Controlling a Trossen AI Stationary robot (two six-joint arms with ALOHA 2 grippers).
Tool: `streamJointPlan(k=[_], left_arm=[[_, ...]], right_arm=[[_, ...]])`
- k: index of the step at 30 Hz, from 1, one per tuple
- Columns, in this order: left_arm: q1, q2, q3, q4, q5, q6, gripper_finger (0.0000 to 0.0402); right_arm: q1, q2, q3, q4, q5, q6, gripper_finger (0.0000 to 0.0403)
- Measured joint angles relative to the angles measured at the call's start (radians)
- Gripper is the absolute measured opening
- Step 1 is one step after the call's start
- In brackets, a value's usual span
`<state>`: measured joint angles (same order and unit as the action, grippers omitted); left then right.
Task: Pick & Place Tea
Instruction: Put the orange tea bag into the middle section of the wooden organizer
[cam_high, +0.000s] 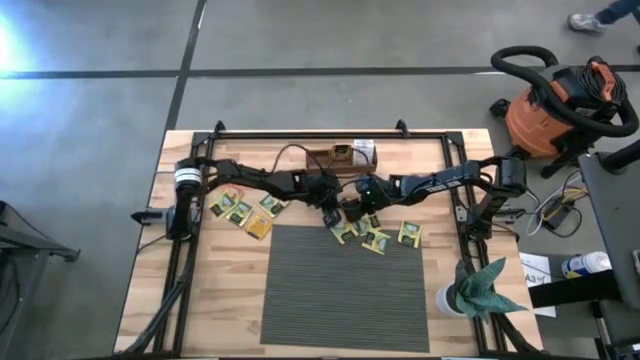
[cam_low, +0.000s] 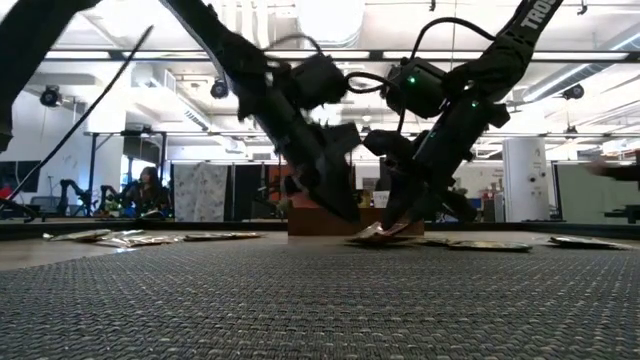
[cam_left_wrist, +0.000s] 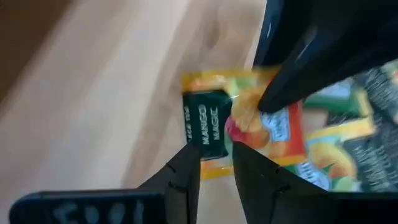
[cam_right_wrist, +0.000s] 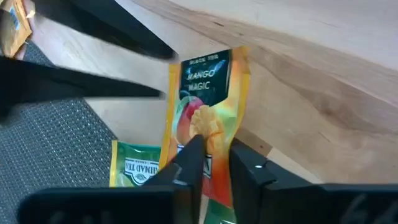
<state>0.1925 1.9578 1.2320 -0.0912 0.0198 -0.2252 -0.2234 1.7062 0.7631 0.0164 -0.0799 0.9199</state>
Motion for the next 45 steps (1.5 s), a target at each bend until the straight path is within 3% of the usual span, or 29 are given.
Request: streamJointPlan(k=[3, 6, 10, 12, 16, 22, 26, 33, 40, 45], left_arm=[[0.000, -0.082, 0.000, -0.078, -0.022, 0.017, 0.0090], [-0.001, -0.183, -0.005, -0.157, -0.093, 0.019, 0.0090], [0.002, -0.344, -0.050, -0.189, -0.225, -0.105, 0.0090], [0.018, -0.421, -0.106, -0.151, -0.231, -0.191, 0.0090], [0.076, -0.559, -0.261, 0.054, -0.071, -0.370, 0.0086], [0.165, -0.651, -0.535, 0.656, 0.143, -0.661, 0.0079], [0.172, -0.630, -0.602, 0.874, 0.168, -0.776, 0.0078], [0.150, -0.564, -0.505, 0.885, 0.181, -0.730, 0.0093], [0.150, -0.541, -0.408, 0.634, 0.246, -0.635, 0.0119], [0.151, -0.554, -0.416, 0.598, 0.229, -0.617, 0.0120]], right_arm=[[0.003, -0.014, 0.000, -0.003, 0.020, -0.012, 0.0021], [0.005, -0.045, 0.000, 0.006, 0.059, -0.045, 0.0013], [0.018, -0.125, 0.000, 0.058, 0.151, -0.113, 0.0012], [0.026, -0.178, 0.001, 0.097, 0.203, -0.151, 0.0011], [0.031, -0.281, 0.001, 0.169, 0.300, -0.201, 0.0011], [0.031, -0.397, 0.002, 0.272, 0.343, -0.247, 0.0011], [0.031, -0.419, 0.003, 0.333, 0.343, -0.243, 0.0011], [0.038, -0.369, 0.031, 0.355, 0.313, -0.234, 0.0011], [0.042, -0.330, 0.083, 0.348, 0.319, -0.266, 0.0011], [0.042, -0.336, 0.086, 0.353, 0.314, -0.277, 0.0011]])
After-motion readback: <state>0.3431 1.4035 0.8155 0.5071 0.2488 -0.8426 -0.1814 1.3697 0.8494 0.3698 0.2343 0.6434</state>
